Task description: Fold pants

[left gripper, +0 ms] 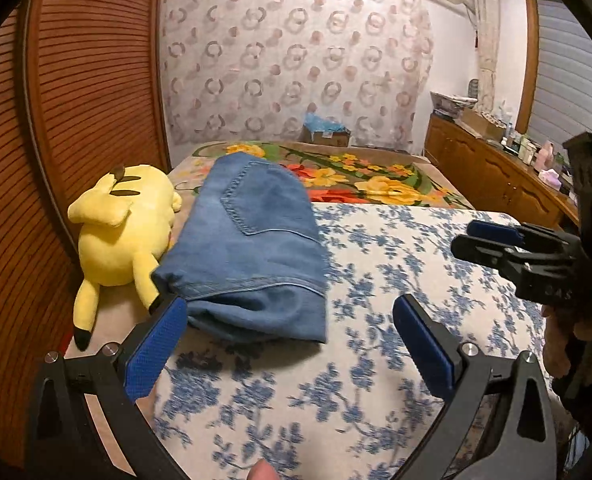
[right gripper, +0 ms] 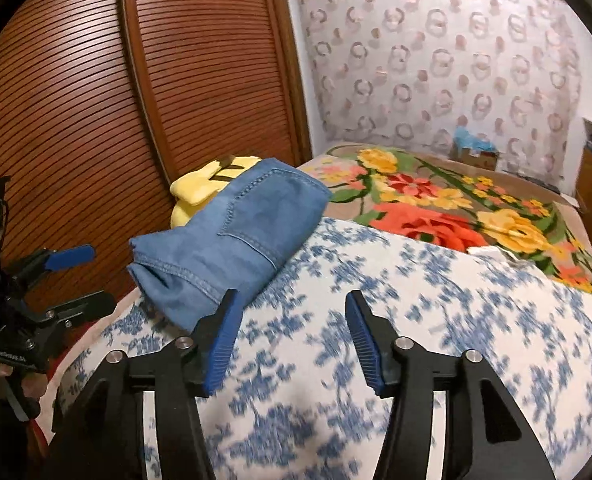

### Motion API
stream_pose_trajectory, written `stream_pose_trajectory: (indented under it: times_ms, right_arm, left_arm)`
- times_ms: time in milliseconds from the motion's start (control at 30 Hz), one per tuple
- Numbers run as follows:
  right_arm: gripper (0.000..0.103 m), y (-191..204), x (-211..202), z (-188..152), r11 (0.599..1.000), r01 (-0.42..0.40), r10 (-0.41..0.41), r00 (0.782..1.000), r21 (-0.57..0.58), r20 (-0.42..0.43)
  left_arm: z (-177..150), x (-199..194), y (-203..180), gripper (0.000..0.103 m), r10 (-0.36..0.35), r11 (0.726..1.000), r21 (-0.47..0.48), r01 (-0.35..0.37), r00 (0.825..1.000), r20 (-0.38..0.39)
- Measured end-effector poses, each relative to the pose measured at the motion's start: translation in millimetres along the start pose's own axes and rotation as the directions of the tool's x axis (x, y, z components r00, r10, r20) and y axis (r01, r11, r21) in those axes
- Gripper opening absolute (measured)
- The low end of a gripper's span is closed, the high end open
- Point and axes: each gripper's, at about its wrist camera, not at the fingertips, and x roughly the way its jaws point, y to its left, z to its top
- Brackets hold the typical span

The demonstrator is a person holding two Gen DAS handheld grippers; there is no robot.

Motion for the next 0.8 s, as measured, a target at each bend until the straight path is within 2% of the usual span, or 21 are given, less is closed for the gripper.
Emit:
stream_pose_trajectory:
  times_ms: [300, 567, 800]
  right_arm:
    - [0.07, -3.2, -76.1, -41.2, 0.994, 0.091, -0.092, 0.996, 0.058, 0.022]
    - [0.072, -6.7, -135.4, -58.0, 0.981, 0.161, -0.167, 0.984, 0.104, 0.053]
    - [0.072, -1.7, -174.3, -65.2, 0.973, 0.201, -0.212, 0.973, 0.117, 0.091]
  left_arm:
    - [-8.5, -16.0, -44.9, 0.103, -0.052, 0.998, 0.025, 0.051, 0.999, 0.014]
    - [-18.6, -33.7, -82.4, 0.103, -0.091, 0.995, 0.047, 0.09, 0.996, 0.018]
    - [-18.4, -49.6, -97.5, 0.103, -0.081, 0.996, 0.043, 0.08, 0.996, 0.037]
